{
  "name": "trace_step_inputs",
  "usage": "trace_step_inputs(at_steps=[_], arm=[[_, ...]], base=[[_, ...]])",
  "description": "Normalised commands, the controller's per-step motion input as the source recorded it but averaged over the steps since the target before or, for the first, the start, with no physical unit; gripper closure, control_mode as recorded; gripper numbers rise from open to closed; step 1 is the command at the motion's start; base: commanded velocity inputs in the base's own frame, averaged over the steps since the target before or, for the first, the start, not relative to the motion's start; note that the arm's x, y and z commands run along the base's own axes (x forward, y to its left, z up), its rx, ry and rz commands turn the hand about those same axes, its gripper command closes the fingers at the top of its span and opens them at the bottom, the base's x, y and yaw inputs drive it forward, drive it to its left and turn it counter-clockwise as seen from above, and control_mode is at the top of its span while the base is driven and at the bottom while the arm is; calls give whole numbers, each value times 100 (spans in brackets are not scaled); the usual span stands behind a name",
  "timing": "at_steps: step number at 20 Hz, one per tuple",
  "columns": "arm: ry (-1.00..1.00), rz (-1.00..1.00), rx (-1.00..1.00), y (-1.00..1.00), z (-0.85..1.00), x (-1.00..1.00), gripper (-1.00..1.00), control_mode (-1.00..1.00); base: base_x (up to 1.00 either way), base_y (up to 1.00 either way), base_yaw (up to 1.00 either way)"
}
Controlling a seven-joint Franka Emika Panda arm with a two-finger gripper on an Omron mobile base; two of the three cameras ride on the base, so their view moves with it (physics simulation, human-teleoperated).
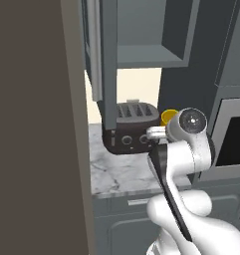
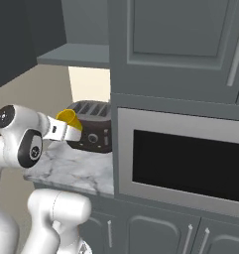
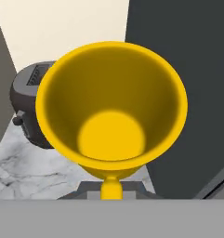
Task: Move the mug from next to the sink to the open cabinet. Then, move the bowl with the orange to the fridge to clear the area for faucet cleaning.
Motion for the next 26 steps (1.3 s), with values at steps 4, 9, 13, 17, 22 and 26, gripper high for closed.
trace_step_inputs(at_steps=[4, 9, 13, 17, 22, 26], arm=[[-16, 1, -10, 7, 100, -16, 100, -100], [-4, 12, -9, 21, 100, 0, 100, -100], [1, 20, -7, 20, 100, -5, 100, -100], [27, 31, -2, 16, 93, -4, 100, -100], [23, 19, 2, 3, 25, -2, 100, -100], [-22, -11, 0, 0, 0, 0, 100, -100]], base=[[0, 0, 0], [0, 0, 0], [0, 0, 0], [0, 0, 0], [0, 0, 0], [0, 0, 0]])
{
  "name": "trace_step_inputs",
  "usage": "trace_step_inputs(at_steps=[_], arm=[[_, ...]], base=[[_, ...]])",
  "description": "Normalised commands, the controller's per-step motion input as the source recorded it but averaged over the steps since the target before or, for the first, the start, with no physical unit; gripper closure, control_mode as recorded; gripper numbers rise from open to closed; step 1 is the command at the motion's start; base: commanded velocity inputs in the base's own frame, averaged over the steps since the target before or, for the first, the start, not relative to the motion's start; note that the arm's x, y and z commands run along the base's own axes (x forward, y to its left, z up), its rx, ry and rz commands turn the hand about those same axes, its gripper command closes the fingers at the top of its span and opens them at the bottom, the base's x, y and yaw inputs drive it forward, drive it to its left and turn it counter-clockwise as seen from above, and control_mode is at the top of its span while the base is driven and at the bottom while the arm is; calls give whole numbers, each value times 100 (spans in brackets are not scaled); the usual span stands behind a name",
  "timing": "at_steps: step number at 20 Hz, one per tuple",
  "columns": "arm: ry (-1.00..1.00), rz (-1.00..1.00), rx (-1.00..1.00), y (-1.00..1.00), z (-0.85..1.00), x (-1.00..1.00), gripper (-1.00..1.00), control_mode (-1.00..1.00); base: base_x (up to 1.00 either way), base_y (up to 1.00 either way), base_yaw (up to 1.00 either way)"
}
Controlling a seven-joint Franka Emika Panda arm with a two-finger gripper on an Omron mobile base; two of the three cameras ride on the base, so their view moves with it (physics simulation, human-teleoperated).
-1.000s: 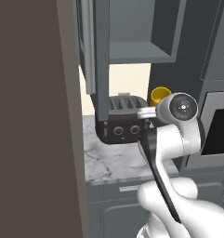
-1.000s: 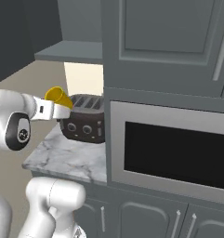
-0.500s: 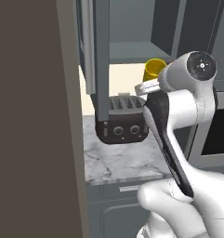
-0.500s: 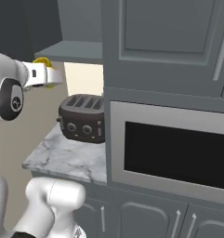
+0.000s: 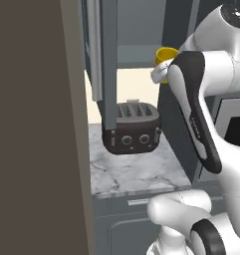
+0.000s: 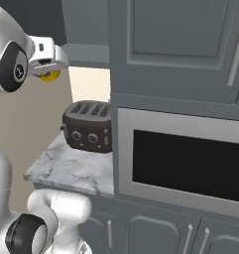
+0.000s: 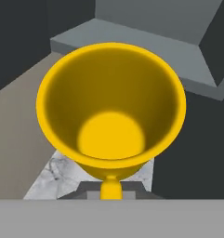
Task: Move the mug from next to the sink to the open cabinet. Then, move the bowl with the orange to the fridge to clear the area for faucet cleaning.
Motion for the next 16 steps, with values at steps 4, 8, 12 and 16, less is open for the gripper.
trace_step_inputs(at_steps=[4, 8, 12, 16], arm=[[-14, -21, 2, 2, 5, 35, 100, -100], [0, -21, 10, 2, 29, 70, 100, -100], [0, -21, 5, 0, 23, 87, 100, -100], [0, -15, 0, 0, -8, 75, 100, -100]], base=[[0, 0, 0], [0, 0, 0], [0, 0, 0], [0, 0, 0]])
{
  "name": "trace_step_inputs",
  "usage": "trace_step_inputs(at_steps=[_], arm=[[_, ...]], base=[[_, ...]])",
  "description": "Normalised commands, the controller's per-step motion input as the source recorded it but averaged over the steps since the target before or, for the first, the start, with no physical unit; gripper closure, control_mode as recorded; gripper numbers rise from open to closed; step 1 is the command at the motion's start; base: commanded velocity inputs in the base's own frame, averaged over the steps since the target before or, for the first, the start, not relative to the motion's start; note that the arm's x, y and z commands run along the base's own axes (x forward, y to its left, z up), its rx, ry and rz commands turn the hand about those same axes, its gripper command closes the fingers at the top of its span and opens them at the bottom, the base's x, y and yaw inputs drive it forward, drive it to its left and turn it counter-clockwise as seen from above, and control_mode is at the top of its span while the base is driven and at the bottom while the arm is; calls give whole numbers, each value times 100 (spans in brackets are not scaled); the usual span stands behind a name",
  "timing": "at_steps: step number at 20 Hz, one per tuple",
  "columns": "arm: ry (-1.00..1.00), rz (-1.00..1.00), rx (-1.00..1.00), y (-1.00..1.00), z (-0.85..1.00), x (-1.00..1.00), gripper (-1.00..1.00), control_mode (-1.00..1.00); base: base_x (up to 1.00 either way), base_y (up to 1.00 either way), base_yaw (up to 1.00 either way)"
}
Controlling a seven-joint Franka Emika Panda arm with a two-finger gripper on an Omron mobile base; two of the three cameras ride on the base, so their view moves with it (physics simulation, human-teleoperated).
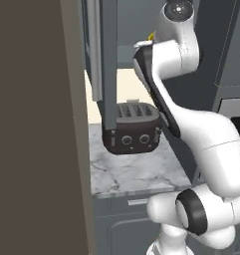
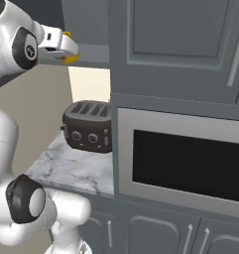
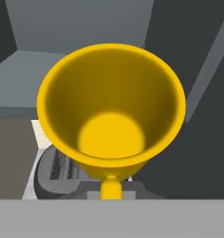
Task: Move the mug from next to the sink to the open cabinet. Then, move the bowl with the orange to the fridge to clear the area for faucet cleaning.
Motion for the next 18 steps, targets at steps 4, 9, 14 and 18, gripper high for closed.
trace_step_inputs(at_steps=[4, 9, 14, 18], arm=[[-2, -14, 0, 0, -1, 96, 100, -100], [2, -3, 7, -30, -5, 81, 100, -100], [10, 0, 16, -61, -25, 78, 100, -100], [8, 0, 12, -50, -34, 70, 100, -100]], base=[[0, 0, 0], [0, 0, 0], [0, 0, 0], [0, 0, 0]])
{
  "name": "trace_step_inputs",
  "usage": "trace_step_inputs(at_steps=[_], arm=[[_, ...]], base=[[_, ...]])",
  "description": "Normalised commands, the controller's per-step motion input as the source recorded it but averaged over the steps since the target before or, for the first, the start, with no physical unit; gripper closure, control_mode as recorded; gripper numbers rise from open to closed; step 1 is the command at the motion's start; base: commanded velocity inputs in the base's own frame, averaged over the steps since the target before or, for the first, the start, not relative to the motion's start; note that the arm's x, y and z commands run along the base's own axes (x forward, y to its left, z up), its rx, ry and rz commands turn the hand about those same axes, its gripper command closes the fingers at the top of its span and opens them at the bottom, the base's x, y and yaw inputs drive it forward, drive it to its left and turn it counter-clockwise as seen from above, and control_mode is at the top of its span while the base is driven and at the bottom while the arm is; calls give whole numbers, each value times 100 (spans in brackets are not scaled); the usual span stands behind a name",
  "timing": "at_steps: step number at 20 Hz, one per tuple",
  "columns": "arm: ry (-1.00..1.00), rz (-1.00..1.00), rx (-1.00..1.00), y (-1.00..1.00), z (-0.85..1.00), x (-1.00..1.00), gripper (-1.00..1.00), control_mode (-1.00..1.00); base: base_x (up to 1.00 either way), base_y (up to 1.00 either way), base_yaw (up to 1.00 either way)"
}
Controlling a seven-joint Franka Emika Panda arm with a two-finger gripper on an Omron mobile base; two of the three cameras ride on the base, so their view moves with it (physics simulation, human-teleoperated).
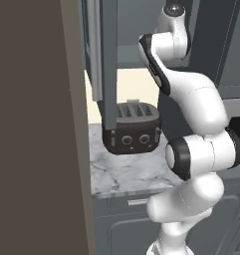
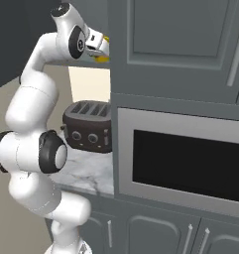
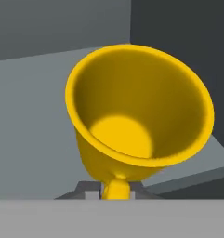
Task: Move the mug from next to the sink to the open cabinet. Then, move the bowl with the orange to the fridge to clear the area for faucet cleaning.
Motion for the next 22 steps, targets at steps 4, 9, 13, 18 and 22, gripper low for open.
trace_step_inputs(at_steps=[4, 9, 13, 18, 22], arm=[[3, 0, 3, -5, -3, 92, 100, -100], [0, 0, 0, 0, -4, 79, -100, -100], [0, 0, 0, -3, 0, -5, -100, -100], [0, 0, 0, 0, -16, -8, -100, -100], [-10, 0, 0, 0, -57, -81, -100, -100]], base=[[0, 0, 0], [0, 0, 0], [0, 0, 0], [0, 0, 0], [0, 0, 0]])
